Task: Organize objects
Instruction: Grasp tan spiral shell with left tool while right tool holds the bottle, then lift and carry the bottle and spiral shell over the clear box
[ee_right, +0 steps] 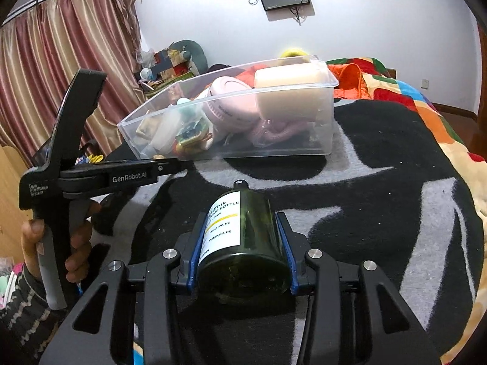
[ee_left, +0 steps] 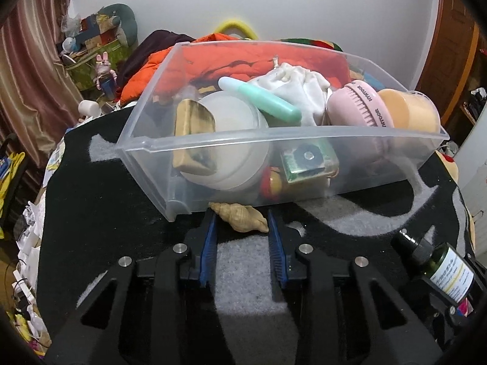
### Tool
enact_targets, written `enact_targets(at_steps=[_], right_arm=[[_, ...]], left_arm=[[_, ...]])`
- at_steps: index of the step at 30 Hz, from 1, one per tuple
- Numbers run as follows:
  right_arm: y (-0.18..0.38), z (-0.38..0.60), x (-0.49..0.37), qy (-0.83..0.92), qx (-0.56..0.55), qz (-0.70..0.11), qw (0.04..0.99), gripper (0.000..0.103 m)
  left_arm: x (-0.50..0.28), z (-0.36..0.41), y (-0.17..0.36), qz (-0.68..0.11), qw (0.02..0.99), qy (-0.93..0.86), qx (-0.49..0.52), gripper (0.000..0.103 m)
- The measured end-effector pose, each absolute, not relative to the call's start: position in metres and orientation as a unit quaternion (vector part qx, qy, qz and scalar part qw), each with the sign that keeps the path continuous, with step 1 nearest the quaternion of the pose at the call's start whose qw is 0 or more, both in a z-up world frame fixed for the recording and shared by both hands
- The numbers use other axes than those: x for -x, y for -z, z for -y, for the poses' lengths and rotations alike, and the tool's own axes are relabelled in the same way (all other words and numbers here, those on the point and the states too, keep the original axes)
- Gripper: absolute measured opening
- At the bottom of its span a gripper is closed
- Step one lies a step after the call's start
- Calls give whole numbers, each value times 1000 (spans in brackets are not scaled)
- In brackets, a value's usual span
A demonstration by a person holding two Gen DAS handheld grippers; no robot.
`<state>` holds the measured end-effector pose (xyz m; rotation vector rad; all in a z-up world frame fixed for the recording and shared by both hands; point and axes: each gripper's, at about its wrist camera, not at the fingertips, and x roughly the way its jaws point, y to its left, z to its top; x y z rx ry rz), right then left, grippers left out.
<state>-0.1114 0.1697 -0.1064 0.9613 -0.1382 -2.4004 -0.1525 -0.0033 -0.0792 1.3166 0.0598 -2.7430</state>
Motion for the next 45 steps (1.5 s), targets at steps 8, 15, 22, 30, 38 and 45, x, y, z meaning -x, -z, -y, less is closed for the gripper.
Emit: enact_targets(at_steps=[8,15,22,30,38,45], right_arm=[[103,-183,117,894,-355,76,263,38],[96,-177,118,896,-352,68,261,38],[80,-167,119,905,-337,46,255,38],[51,-157,125,920,-301,20,250,38],[21,-140,146,929,-263,12,260,38],[14,-122,169,934,-254,-7,251,38]], left_arm=[[128,9,76,-7,58,914,-401,32],[114,10,68,-19,38,918,-393,32],[110,13,51,-23,21,928,-371,32],[111,21,24,-25,8,940,-340,32],[127,33,4,-29,8,948,-316,32],[153,39,2,-43,-10,945,-324,32]])
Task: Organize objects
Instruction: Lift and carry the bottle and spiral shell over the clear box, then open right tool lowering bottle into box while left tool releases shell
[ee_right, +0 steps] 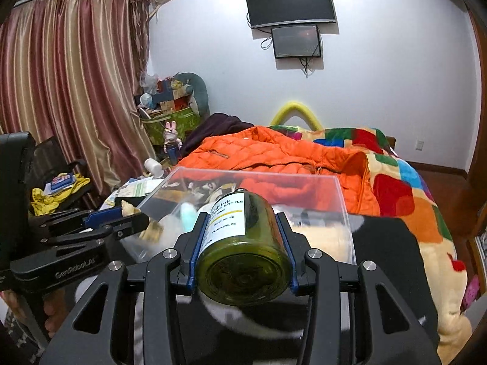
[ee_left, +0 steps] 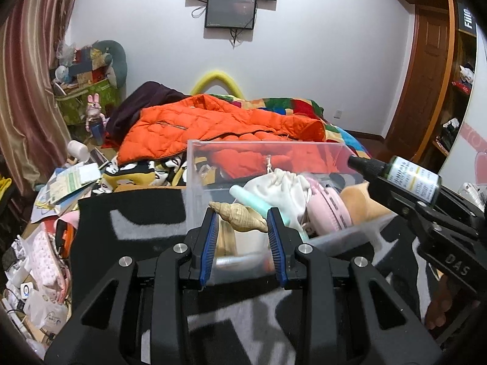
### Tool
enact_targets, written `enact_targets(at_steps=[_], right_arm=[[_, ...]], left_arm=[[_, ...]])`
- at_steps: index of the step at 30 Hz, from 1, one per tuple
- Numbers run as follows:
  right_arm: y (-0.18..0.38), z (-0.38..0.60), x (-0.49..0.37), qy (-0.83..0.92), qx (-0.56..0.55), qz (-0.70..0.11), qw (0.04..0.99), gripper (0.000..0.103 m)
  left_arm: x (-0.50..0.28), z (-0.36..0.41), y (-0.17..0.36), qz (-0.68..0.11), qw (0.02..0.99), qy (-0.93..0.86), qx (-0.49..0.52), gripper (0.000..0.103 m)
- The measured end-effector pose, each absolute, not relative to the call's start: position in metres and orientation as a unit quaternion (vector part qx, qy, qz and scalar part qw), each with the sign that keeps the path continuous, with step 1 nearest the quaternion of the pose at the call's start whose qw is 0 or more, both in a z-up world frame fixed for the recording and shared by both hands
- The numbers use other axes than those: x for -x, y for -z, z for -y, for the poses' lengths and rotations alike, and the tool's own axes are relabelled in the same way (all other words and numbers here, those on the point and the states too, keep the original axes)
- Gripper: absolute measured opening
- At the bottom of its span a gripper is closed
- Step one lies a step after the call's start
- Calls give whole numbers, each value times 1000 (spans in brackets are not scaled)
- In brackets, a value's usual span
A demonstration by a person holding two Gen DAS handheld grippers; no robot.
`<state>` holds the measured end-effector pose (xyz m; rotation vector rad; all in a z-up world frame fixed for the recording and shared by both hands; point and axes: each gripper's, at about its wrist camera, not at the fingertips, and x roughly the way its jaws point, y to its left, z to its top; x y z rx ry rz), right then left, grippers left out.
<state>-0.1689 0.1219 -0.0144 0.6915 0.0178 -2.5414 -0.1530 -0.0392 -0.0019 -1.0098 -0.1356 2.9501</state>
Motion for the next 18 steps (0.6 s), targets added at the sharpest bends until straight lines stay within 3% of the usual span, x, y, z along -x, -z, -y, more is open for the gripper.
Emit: enact_targets(at_steps=[18], right_arm=[[35,-110,232,922,-310,-1,232,39]], left_arm=[[199,16,19,23,54,-935,351,33]])
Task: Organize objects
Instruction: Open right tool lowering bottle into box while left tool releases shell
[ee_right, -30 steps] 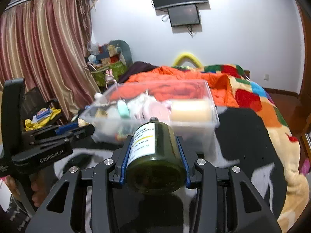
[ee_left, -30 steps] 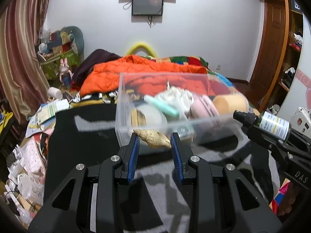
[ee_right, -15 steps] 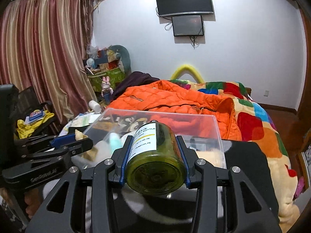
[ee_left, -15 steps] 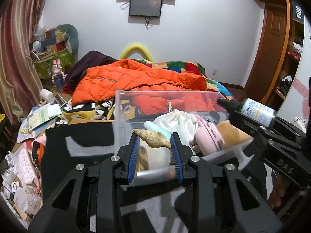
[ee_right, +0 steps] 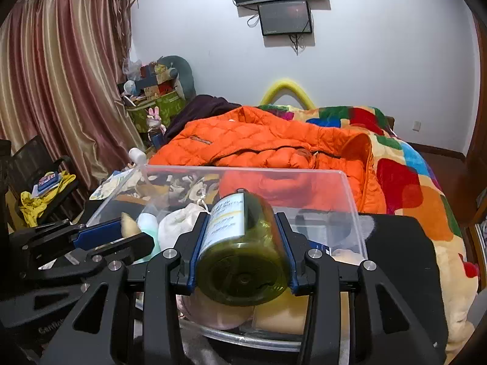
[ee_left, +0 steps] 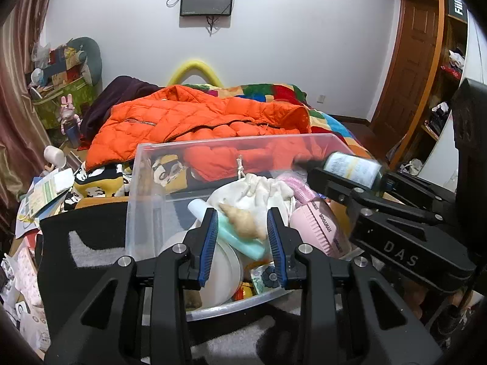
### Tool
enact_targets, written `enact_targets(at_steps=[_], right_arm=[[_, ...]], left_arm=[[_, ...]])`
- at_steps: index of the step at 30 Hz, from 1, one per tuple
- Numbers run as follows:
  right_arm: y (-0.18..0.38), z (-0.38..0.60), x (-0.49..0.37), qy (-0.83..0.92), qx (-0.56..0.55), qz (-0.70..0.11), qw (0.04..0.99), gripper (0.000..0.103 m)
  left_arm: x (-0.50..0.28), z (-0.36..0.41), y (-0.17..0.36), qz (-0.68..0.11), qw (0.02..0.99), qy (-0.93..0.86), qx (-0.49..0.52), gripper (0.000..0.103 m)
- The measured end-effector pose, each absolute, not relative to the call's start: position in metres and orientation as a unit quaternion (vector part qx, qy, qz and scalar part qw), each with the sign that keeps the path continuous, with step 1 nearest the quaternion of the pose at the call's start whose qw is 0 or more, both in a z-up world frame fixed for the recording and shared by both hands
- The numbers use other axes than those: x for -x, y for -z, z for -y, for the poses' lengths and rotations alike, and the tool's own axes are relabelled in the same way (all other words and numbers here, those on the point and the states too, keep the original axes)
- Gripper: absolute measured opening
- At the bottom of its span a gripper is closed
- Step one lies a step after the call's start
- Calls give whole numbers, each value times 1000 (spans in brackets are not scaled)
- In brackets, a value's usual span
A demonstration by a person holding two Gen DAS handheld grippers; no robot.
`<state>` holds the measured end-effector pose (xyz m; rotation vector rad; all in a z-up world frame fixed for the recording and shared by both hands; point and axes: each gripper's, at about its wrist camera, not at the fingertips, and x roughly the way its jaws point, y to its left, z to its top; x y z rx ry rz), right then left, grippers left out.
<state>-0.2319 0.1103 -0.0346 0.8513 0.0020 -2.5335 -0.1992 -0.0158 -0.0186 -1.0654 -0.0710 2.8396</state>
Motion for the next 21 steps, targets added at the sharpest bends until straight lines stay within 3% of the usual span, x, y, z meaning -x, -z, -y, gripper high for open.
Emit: enact_targets(at_steps=[6,21], right_arm=[[36,-107,230,921,-315,-18,228,52],[15,-120,206,932,-283,-13,226,57]], left_arm=[[199,16,21,24,51,-934,352,37],[178,15,5,23,41,-940,337,40]])
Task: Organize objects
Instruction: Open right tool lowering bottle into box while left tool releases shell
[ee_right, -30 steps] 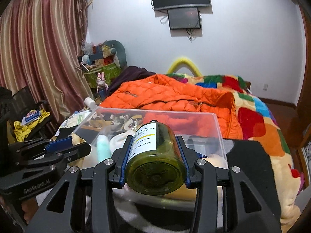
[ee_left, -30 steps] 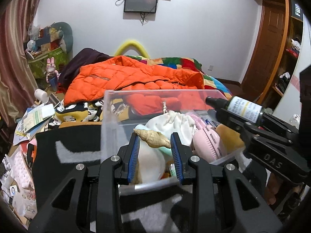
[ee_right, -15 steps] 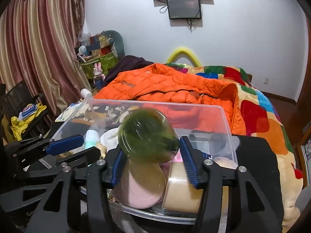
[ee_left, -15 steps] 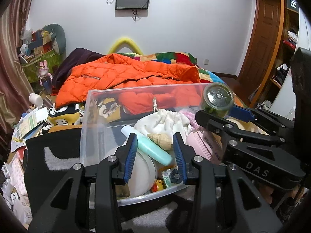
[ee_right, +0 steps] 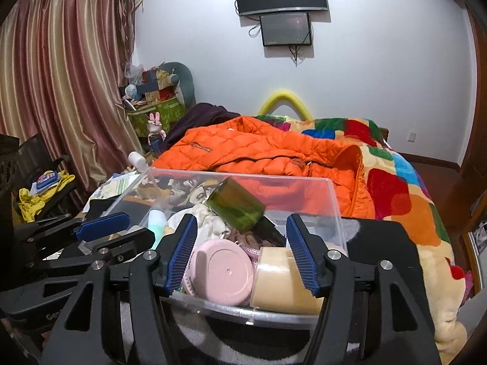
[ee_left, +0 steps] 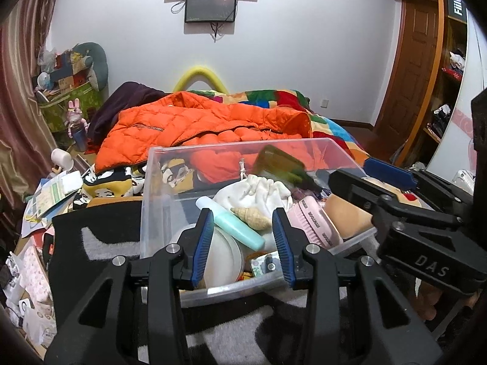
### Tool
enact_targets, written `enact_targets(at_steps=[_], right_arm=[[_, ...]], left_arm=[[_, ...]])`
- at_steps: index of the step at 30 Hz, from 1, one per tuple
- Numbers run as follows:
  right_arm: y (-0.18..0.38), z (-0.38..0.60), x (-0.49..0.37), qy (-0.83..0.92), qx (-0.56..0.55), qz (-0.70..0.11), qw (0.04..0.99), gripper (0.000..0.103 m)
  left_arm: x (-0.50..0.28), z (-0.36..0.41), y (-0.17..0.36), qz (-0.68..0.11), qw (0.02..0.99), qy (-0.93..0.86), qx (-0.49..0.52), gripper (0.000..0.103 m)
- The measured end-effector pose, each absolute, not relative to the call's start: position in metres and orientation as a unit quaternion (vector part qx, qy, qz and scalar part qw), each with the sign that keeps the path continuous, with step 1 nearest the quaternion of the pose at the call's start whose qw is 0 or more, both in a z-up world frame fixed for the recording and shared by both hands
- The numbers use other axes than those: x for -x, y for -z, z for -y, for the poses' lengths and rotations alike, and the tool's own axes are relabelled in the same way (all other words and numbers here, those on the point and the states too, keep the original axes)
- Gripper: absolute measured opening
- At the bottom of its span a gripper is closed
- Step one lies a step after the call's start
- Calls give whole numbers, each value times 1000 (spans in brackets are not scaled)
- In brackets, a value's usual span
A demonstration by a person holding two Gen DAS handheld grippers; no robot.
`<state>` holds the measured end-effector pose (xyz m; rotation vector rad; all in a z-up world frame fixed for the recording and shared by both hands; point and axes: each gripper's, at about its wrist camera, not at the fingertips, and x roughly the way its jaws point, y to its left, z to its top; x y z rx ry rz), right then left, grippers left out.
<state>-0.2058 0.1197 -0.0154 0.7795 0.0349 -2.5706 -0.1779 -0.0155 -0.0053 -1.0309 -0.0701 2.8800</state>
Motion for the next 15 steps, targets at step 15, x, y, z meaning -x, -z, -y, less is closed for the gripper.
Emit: enact_targets(at_steps=[15], right_arm=[[13,-138,158,932,-275,-1,236,59]], left_arm=[[142,14,-6,33,21,-946,321,50]])
